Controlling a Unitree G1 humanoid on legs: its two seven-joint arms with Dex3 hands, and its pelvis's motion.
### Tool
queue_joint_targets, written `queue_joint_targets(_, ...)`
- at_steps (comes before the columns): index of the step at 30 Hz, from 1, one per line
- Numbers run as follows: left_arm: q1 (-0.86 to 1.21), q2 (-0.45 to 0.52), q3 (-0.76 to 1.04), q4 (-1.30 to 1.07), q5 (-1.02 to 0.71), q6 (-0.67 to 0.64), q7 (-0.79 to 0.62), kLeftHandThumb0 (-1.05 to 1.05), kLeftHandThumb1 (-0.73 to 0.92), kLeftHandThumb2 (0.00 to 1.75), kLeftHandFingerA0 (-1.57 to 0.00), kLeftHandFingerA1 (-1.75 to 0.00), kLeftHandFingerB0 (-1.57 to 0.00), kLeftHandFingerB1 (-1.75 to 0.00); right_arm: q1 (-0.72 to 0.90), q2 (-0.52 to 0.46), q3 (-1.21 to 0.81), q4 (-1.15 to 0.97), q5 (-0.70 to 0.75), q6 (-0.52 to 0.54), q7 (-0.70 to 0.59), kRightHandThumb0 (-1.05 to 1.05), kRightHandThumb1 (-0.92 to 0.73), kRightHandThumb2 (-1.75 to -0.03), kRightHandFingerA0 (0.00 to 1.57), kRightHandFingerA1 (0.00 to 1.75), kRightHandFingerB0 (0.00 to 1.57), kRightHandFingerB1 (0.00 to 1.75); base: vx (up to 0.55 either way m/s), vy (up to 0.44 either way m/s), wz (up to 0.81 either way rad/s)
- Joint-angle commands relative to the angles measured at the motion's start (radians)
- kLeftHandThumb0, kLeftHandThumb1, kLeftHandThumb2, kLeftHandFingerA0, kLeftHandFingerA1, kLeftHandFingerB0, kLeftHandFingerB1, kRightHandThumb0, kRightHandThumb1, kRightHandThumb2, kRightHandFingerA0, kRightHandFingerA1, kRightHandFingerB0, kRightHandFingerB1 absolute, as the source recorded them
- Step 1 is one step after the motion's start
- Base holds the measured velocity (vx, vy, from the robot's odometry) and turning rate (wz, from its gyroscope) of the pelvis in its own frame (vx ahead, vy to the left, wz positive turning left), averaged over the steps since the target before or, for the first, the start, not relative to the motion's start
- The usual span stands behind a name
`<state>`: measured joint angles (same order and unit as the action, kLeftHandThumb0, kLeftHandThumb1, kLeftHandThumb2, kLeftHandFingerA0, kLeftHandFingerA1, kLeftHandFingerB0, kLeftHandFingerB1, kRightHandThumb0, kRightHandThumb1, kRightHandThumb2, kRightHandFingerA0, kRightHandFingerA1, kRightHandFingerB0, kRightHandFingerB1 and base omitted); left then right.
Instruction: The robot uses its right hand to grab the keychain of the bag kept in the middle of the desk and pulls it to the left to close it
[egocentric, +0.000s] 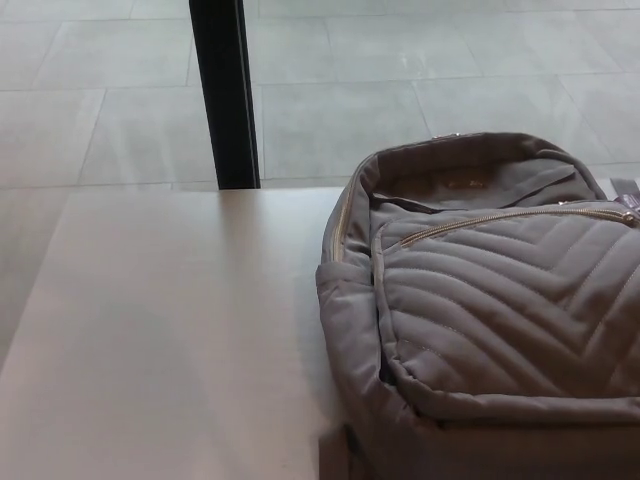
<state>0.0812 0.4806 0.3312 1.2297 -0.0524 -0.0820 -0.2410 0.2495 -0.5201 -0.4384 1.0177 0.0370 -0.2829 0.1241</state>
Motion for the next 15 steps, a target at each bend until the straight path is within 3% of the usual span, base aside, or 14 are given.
queue_joint_targets(1, -0.001, 0.029, 0.06, 0.036, -0.07, -0.021, -0.068, -1.05, 0.6, 0.68, -0.42, -1.41, -0.27, -1.2, -0.031, -0.053, -0.09, 0.037, 0.114, -0.086, 0.078, -0.74, -0.68, -0.84, 0.06, 0.23, 0.0, 0.05, 0.0, 0.0, 0.0)
queue_joint_targets(2, 0.0, 0.032, 0.07, 0.036, -0.077, -0.016, -0.087, -1.05, 0.44, 1.12, -0.53, -1.17, -0.36, -1.0, -0.028, -0.051, -0.104, 0.031, 0.127, -0.085, 0.098, -0.8, -0.72, -1.02, 0.07, 0.21, 0.0, 0.11, 0.0, 0.0, 0.0)
queue_joint_targets(3, 0.002, 0.033, 0.073, 0.04, -0.073, -0.017, -0.094, -1.05, 0.43, 1.14, -0.48, -1.1, -0.27, -0.94, -0.035, -0.054, -0.12, 0.035, 0.143, -0.077, 0.116, -0.85, -0.74, -1.01, 0.08, 0.18, 0.0, 0.06, 0.0, 0.0, 0.0)
queue_joint_targets(4, 0.001, 0.033, 0.076, 0.042, -0.074, -0.014, -0.102, -1.05, 0.6, 0.67, -0.37, -1.29, -0.22, -1.16, -0.041, -0.055, -0.14, 0.038, 0.16, -0.072, 0.128, -0.86, -0.73, -0.99, 0.09, 0.19, 0.0, 0.03, 0.0, 0.0, 0.0)
queue_joint_targets(6, 0.0, 0.032, 0.075, 0.044, -0.07, -0.02, -0.108, -1.05, 0.61, 0.67, -0.34, -1.24, -0.22, -1.13, -0.055, -0.06, -0.178, 0.034, 0.198, -0.061, 0.156, -0.79, -0.71, -0.97, 0.0, 0.09, 0.0, 0.07, 0.0, 0.0, 0.0)
queue_joint_targets(10, -0.003, 0.032, 0.075, 0.046, -0.069, -0.018, -0.11, -1.05, 0.61, 0.67, -0.34, -1.24, -0.22, -1.13, -0.068, -0.066, -0.199, 0.035, 0.202, -0.044, 0.166, -0.79, -0.71, -0.97, 0.0, 0.09, 0.0, 0.07, 0.0, 0.0, 0.0)
queue_joint_targets(11, -0.01, 0.029, 0.086, 0.05, -0.081, -0.006, -0.106, -1.05, 0.58, 0.66, -0.35, -1.26, -0.23, -1.15, -0.097, -0.075, -0.231, 0.025, 0.231, -0.033, 0.146, -0.7, -0.66, -0.94, 0.01, 0.16, 0.0, 0.12, 0.0, 0.0, 0.0)
queue_joint_targets(14, -0.012, 0.031, 0.063, 0.03, -0.059, -0.024, -0.118, -1.05, 0.58, 0.7, -0.36, -1.38, -0.19, -1.27, -0.198, -0.108, -0.304, -0.135, 0.319, -0.005, 0.162, -0.71, -0.6, -0.94, 0.01, 0.22, 0.0, 0.17, 0.0, 0.0, 0.0)
queue_joint_targets(15, -0.015, 0.031, 0.055, 0.032, -0.05, -0.029, -0.112, -1.05, 0.59, 0.7, -0.4, -1.35, -0.21, -1.23, -0.206, -0.107, -0.301, -0.197, 0.301, 0.005, 0.128, -0.65, -0.77, -0.63, 0.05, 0.24, 0.0, 0.11, 0.0, 0.0, 0.0)
